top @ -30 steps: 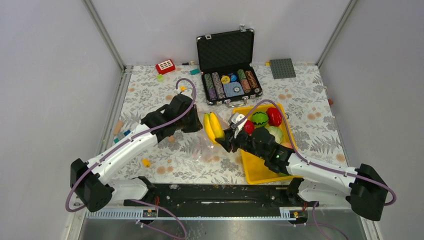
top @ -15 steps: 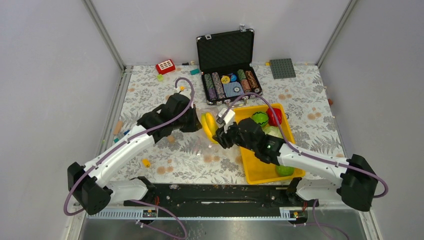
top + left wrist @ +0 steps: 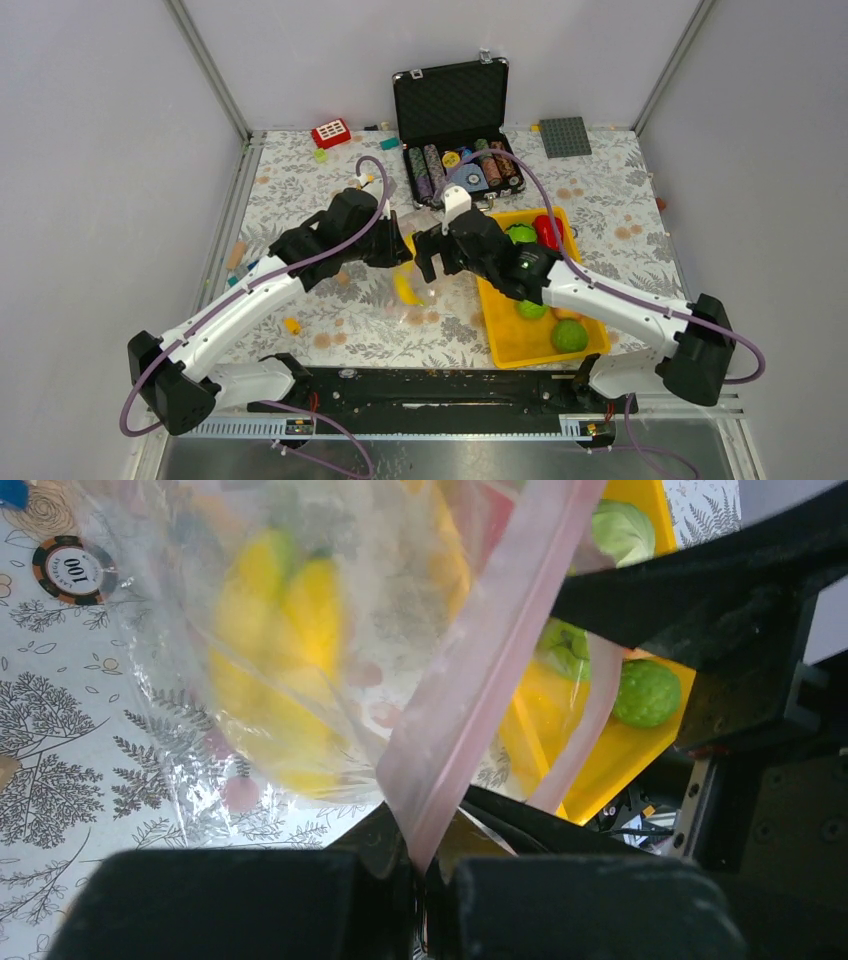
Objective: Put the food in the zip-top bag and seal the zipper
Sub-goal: Place the fake fruit in the zipper food storage bag, then pick up the fake fruit from the bin.
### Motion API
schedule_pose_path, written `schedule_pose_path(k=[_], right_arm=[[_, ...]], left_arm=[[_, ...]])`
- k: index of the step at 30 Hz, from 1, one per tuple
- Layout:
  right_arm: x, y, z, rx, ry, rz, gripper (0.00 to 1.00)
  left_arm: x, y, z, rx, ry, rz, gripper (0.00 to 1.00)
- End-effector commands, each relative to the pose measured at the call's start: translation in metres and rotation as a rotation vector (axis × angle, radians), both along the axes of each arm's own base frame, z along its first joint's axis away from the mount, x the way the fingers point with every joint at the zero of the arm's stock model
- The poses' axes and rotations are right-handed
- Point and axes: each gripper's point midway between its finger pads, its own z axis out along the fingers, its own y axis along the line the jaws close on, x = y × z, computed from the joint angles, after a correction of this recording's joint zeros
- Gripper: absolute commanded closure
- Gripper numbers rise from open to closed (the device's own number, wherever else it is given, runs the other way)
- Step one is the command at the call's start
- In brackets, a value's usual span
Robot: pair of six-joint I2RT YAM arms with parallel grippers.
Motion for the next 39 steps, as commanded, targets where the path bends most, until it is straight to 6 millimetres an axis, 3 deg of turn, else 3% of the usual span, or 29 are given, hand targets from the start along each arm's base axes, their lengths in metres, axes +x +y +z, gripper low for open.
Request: schedule_pose_path(k=[1,5,6,7,10,13,16,20,32,39], right_arm=[[-0.021,-0.004,0.032,0.135,-0.033,0.07,0.0],[-0.025,-0.027,0.05,0.219,-0.097,0.006,0.0],[-0.023,-0.036,0.051,0.224,-0.11,-0.03,0.0],[-0.017,-0.058,0.05,0.222,-0.13,-0.127,0.0],[-0.002,-0.088,0.031,0.204,-0.087,-0.274,0.0],[0.015,-0.119,0.001,0.225,0.033,-0.479,0.0],[0.027,-0.135,-0.027,0.201,0.081,-0.624,0.0],[0.041,-0.14,-0.052,0.154,0.114,-0.74,0.0],[0.067,-0.14,-0.118,0.278,0.237,-1.004,0.0],[0.073,-0.145,-0.14,0.312,0.25,-1.091,0.0]], left_arm=[[0.012,-0.006,0.02,-0.059,-0.059,0.035,1.0],[0.015,-0.001,0.018,-0.036,-0.057,0.063,1.0],[0.018,0.003,0.018,-0.02,-0.062,0.086,1.0],[0.022,0.014,0.014,0.031,-0.064,0.14,1.0],[0.022,0.019,0.015,0.043,-0.07,0.158,1.0],[0.021,0.02,0.013,0.045,-0.069,0.157,1.0],[0.02,0.017,0.012,0.039,-0.059,0.142,1.0],[0.019,0.011,0.01,0.027,-0.05,0.115,1.0],[0.014,0.005,0.005,0.008,-0.034,0.076,1.0],[0.011,0.005,0.001,0.005,-0.025,0.069,1.0]])
